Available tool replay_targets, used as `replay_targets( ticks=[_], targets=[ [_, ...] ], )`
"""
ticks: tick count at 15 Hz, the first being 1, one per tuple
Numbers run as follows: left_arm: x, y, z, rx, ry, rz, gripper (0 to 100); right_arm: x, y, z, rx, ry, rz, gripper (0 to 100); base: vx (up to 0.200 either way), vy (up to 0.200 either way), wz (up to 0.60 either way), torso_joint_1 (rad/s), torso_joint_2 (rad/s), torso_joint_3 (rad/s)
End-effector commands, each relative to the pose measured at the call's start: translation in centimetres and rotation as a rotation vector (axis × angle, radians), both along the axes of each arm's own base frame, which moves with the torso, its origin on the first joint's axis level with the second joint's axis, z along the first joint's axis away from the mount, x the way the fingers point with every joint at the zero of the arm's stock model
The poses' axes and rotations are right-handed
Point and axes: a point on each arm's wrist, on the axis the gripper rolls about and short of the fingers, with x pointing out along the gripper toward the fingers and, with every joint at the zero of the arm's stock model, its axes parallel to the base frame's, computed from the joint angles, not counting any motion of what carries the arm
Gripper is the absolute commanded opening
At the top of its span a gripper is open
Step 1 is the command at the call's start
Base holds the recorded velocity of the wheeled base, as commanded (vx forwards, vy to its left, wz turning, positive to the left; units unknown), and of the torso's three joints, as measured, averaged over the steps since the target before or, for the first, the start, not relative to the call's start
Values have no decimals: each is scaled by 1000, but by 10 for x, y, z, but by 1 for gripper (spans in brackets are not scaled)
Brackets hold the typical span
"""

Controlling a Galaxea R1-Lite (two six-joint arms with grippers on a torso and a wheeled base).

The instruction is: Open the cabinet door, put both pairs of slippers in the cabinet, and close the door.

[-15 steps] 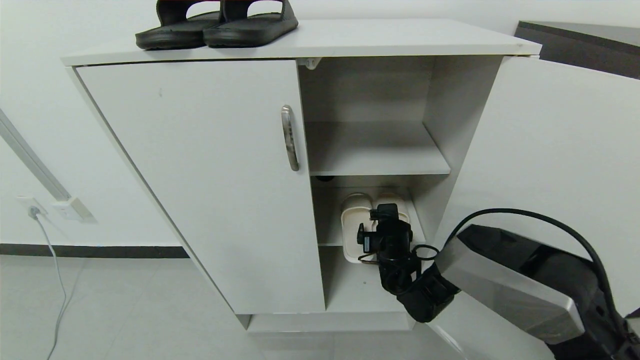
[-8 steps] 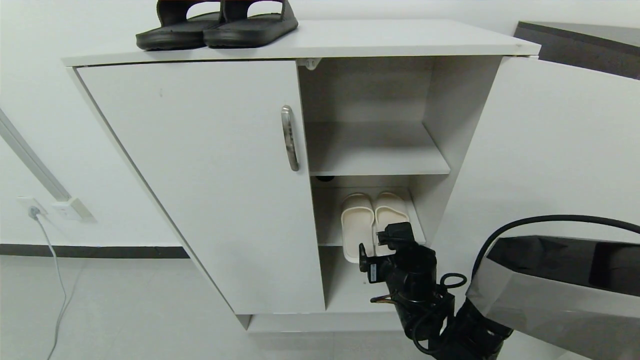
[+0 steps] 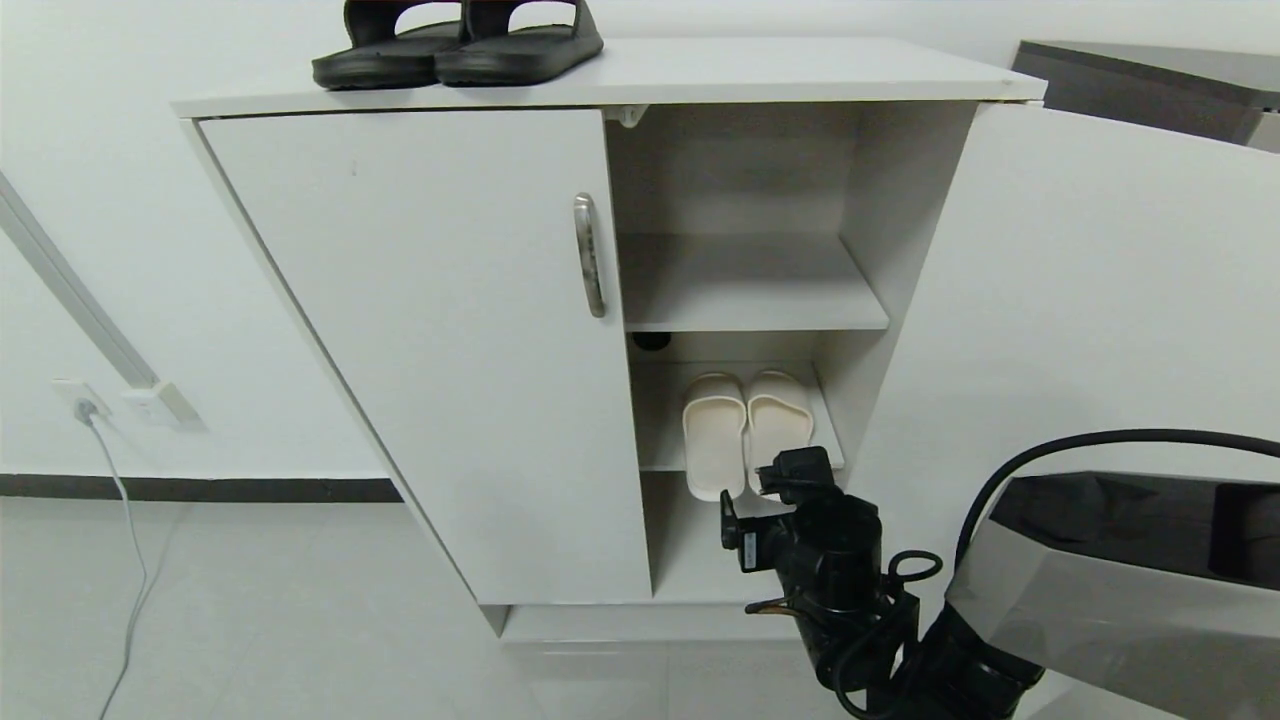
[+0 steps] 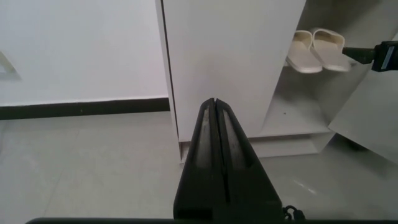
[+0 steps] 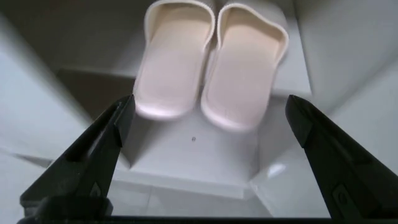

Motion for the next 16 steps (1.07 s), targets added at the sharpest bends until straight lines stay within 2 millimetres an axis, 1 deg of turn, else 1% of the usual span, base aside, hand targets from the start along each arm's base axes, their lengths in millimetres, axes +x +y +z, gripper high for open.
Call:
replay_targets(
  ticks=[1,2,16],
  targets=[
    [0,0,0,0,1,-1,0,0,0,-1,-3,2,-1,100,-200,0,0,2,2,-2],
    [0,0,0,0,1,-1,0,0,0,-1,-3,2,-3,100,-200,0,0,-2,7,-7],
    [0,0,0,2,-1,-2,0,0,-1,-1,-2,1,-15,100,0,0,0,0,0,0]
  ],
)
